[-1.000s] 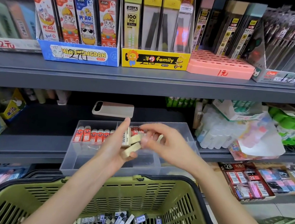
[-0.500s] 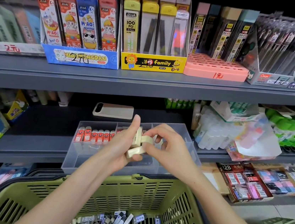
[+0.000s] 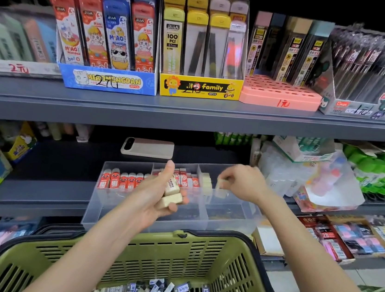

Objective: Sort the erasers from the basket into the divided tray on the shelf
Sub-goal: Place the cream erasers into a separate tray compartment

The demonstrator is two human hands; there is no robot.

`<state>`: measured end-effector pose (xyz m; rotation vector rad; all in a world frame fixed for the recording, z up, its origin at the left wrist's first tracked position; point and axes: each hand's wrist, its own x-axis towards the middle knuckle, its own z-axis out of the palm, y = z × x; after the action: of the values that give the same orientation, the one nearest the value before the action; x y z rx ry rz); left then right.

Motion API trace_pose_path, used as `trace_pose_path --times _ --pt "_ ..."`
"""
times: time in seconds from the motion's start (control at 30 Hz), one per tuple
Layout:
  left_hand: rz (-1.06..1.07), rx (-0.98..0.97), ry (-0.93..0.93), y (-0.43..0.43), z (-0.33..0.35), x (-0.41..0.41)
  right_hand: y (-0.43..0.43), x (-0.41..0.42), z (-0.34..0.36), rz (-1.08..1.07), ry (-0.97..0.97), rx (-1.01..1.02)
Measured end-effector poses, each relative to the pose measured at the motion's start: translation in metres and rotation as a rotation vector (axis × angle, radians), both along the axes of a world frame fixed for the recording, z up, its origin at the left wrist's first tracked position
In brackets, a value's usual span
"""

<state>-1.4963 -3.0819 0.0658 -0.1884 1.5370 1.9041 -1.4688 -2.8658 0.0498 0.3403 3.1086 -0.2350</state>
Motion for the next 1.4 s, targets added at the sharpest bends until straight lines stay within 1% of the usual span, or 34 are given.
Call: trace_pose_path --times 0.1,0.13,0.27,0.37,0.47,0.53,0.57,0.6,0.63,0.67,0.7,0.8,0.87,0.9,0.93,0.97,1.0,1.07,1.1,1.13,1.2,1.27,1.4 --pt "-0.016 0.022 -0.021 -0.005 -0.003 -0.002 0.002 -0.003 -0.003 0.036 -0.107 -0.139" --pt "-0.031 0.037 -0.031 -0.006 -0.005 -0.003 0.002 -0.002 -0.005 0.04 -0.123 -0.144" --pt "-0.056 0.071 -0.023 -0.01 -0.009 -0.005 0.0 0.0 -0.013 0.056 -0.111 -0.058" --pt "-0.129 0.067 0.048 -0.01 -0.011 -0.004 -0.003 0.002 -0.017 0.077 -0.107 0.007" --pt "-0.211 0.035 0.145 -0.01 -0.014 -0.002 -0.004 0.004 -0.015 0.033 -0.033 -0.003" --pt "-0.243 0.006 0.192 -0.011 -0.014 -0.001 -0.007 0.005 -0.011 0.0 0.095 -0.01" --pt "-0.268 -0.012 0.22 -0.012 -0.014 -0.001 -0.011 0.007 -0.007 0.004 0.157 -0.093" --pt "-0.303 -0.032 0.255 -0.013 -0.014 -0.001 -0.017 0.009 0.0 0.024 0.196 -0.271" --pt "-0.343 -0.058 0.293 -0.013 -0.014 -0.001 -0.027 0.012 0.009 0.062 0.195 -0.496" --pt "-0.382 -0.085 0.328 -0.013 -0.014 -0.001 -0.037 0.015 0.017 0.12 0.166 -0.678" --pt "-0.412 -0.105 0.356 -0.013 -0.014 0.0 -0.045 0.017 0.025 0.191 0.12 -0.755" --pt "-0.444 -0.117 0.388 -0.009 -0.012 0.001 -0.053 0.017 0.04 0.341 0.004 -0.689" --pt "-0.386 -0.131 0.353 -0.005 -0.011 0.003 -0.046 0.015 0.046 0.308 0.028 -0.754" --pt "-0.317 -0.119 0.291 -0.003 -0.011 0.003 -0.039 0.013 0.048 0.252 0.089 -0.789" --pt "-0.23 -0.077 0.197 -0.002 -0.011 0.002 -0.03 0.011 0.047 0.177 0.17 -0.768" --pt "-0.136 -0.002 0.087 -0.001 -0.012 0.001 -0.021 0.008 0.045 0.096 0.237 -0.661" --pt "-0.05 0.094 -0.02 -0.001 -0.011 0.0 -0.012 0.005 0.041 0.028 0.256 -0.492" --pt "0.056 0.273 -0.173 -0.003 -0.009 -0.003 -0.002 0.002 0.029 -0.061 0.199 -0.132" --pt "0.078 0.343 -0.22 -0.005 -0.008 -0.003 0.0 0.001 0.021 -0.076 0.167 -0.002" --pt "0.086 0.391 -0.248 -0.007 -0.006 -0.004 0.0 -0.001 0.013 -0.076 0.155 0.071" --pt "0.072 0.421 -0.257 -0.01 -0.004 -0.004 0.0 -0.004 0.002 -0.08 0.158 0.086" --pt "0.037 0.404 -0.256 -0.011 -0.003 -0.004 0.0 -0.006 -0.004 -0.071 0.15 0.038" --pt "-0.014 0.385 -0.273 -0.012 -0.01 -0.005 0.001 -0.008 -0.011 0.009 0.018 -0.023"
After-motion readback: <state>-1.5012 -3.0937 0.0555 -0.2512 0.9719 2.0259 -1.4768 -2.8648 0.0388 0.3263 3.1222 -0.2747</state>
